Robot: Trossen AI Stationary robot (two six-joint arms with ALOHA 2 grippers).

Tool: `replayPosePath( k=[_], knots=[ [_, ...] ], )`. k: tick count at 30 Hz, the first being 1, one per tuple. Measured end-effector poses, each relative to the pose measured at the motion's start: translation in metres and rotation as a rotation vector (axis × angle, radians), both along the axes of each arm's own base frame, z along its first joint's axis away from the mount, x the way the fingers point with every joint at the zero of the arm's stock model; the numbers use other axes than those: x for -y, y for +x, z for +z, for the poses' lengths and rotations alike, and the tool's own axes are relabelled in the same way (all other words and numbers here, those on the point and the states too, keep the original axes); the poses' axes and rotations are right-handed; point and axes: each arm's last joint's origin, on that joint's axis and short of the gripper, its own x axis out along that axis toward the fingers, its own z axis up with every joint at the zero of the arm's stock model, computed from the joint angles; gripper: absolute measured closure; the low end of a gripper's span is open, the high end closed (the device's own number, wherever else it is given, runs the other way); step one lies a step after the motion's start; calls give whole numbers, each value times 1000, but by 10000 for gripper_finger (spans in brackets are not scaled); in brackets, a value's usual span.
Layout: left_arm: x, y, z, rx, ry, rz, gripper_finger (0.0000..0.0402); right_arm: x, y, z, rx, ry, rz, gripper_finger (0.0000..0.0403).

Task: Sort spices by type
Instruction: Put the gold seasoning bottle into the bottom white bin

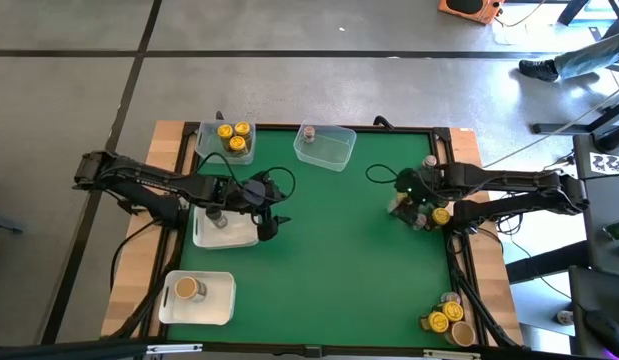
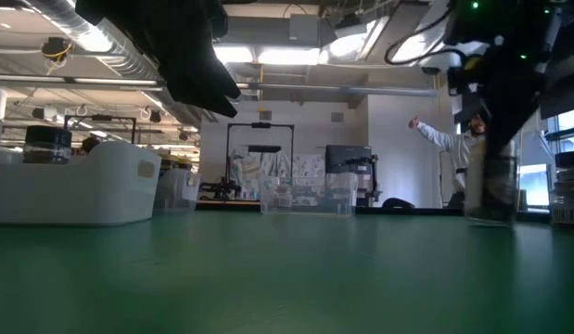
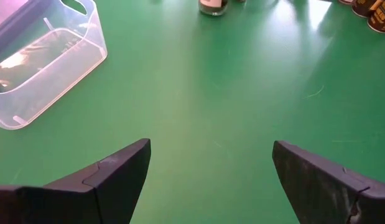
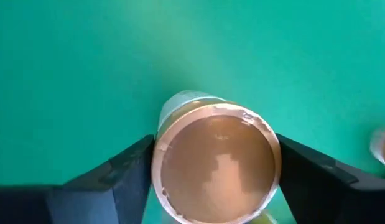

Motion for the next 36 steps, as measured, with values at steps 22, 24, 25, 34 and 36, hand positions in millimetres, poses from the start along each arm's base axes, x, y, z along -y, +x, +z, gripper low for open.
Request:
replayPosePath(
  k=[22,24,25,34,36],
  knots=[
    [-1,0,0,-3,14,17,66,-19,78,-2,320,-26,403,118],
    [-1,-1,-1,-13,14,33,66,-25,89,0,326,-35,447,118],
    [-1,-1,-1,-15,16,38,66,-27,95,0,326,-38,465,116],
    [-1,-2,-2,-24,-4,68,66,-42,137,-5,282,-90,588,115],
    [-1,-2,-2,-17,-24,85,66,-43,144,-7,270,-88,591,114]
  ],
)
